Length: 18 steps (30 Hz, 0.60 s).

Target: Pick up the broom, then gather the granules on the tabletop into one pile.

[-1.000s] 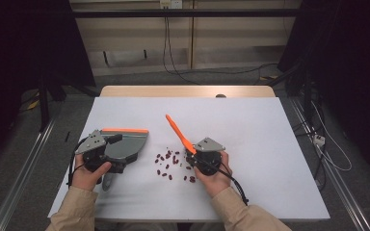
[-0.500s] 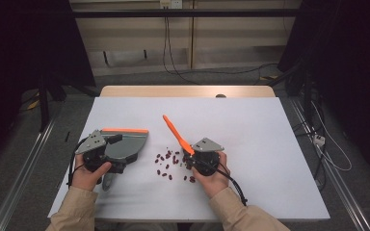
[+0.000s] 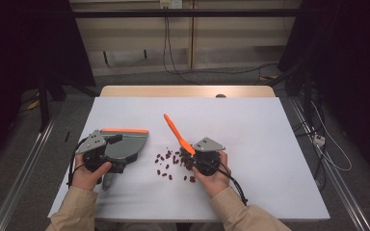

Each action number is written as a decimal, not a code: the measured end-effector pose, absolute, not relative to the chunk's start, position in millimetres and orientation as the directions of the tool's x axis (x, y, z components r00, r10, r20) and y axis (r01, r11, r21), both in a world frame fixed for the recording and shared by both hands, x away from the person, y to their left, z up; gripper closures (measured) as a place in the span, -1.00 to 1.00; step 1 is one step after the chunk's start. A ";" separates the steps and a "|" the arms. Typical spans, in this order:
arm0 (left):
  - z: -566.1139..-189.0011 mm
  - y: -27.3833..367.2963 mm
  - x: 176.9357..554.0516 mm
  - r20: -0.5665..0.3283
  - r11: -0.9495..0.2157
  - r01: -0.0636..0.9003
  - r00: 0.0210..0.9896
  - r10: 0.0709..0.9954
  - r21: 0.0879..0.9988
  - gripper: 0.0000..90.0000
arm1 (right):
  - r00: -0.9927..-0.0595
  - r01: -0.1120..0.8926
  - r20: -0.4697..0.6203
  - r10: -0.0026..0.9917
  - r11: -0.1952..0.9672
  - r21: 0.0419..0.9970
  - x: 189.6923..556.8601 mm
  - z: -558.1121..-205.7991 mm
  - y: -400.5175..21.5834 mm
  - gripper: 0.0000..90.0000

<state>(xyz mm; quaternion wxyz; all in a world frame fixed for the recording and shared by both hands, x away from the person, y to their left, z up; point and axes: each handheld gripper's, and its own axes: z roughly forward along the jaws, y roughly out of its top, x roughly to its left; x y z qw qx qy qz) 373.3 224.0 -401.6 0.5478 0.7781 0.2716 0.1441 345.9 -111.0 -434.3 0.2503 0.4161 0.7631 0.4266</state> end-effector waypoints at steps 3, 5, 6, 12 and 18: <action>-402.7 223.4 372.9 -0.070 -0.260 0.265 0.812 0.579 0.928 -0.87 | -0.522 0.416 -0.035 0.852 0.290 0.862 349.4 -432.5 -115.6 0.58; -402.6 223.3 372.5 -0.064 -0.264 0.260 0.814 0.577 0.929 -0.87 | -0.512 0.407 -0.039 0.858 0.282 0.868 350.9 -430.1 -119.8 0.58; -402.6 223.5 372.3 -0.063 -0.265 0.260 0.814 0.577 0.929 -0.87 | -0.510 0.407 -0.027 0.860 0.269 0.873 351.9 -428.5 -122.3 0.58; -402.4 224.3 372.1 -0.068 -0.254 0.262 0.808 0.585 0.931 -0.87 | -0.481 0.398 0.015 0.877 0.203 0.895 354.5 -416.8 -135.7 0.58; -403.0 225.1 372.9 -0.068 -0.259 0.266 0.807 0.586 0.929 -0.87 | -0.489 0.380 0.052 0.871 0.158 0.911 353.3 -404.8 -140.1 0.58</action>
